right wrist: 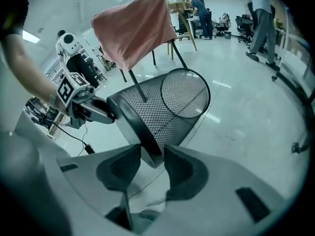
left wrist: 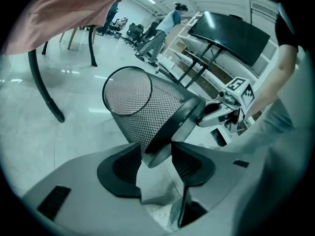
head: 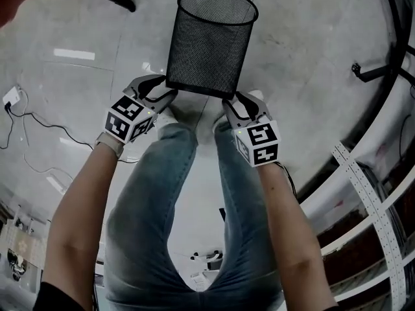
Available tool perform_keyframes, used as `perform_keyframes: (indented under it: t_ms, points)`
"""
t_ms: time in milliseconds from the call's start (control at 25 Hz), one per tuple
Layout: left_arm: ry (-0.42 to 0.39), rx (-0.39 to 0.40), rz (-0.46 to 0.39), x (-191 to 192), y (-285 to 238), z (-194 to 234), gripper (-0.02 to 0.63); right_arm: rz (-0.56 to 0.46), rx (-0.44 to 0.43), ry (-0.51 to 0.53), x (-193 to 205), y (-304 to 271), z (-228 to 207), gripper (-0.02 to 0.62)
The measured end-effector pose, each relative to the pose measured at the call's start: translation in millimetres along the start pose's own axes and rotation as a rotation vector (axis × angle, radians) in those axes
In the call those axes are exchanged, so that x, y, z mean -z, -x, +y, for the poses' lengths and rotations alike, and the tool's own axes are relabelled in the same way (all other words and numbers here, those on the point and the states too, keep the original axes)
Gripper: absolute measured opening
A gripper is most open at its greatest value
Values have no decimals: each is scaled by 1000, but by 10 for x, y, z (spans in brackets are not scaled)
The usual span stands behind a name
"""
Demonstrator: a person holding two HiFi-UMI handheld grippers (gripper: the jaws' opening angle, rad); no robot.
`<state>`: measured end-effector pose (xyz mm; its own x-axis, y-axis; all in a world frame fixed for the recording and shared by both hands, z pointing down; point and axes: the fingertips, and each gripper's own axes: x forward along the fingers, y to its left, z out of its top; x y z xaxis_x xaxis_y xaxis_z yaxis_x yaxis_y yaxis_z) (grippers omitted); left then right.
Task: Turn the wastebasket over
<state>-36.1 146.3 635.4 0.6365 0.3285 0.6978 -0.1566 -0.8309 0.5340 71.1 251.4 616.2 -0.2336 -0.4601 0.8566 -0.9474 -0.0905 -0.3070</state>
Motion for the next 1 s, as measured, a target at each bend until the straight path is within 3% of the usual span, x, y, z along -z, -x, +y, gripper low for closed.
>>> perform_keyframes:
  t_ms: [240, 480, 640, 880, 1000]
  points:
    - [-57, 4, 43, 121, -205, 175, 198, 13, 4, -6, 146, -315, -114, 156]
    - [-43, 19, 65, 248, -423, 340, 198, 38, 10, -18, 199, -661, -266, 152]
    - [-97, 44, 93, 261, -493, 323, 183, 31, 7, -9, 138, -766, -292, 132]
    - [-60, 27, 106, 183, -455, 321, 183, 118, -22, -4, 135, -763, -358, 134]
    - [73, -25, 54, 75, -330, 288, 183, 170, -40, 33, 70, -627, -461, 138]
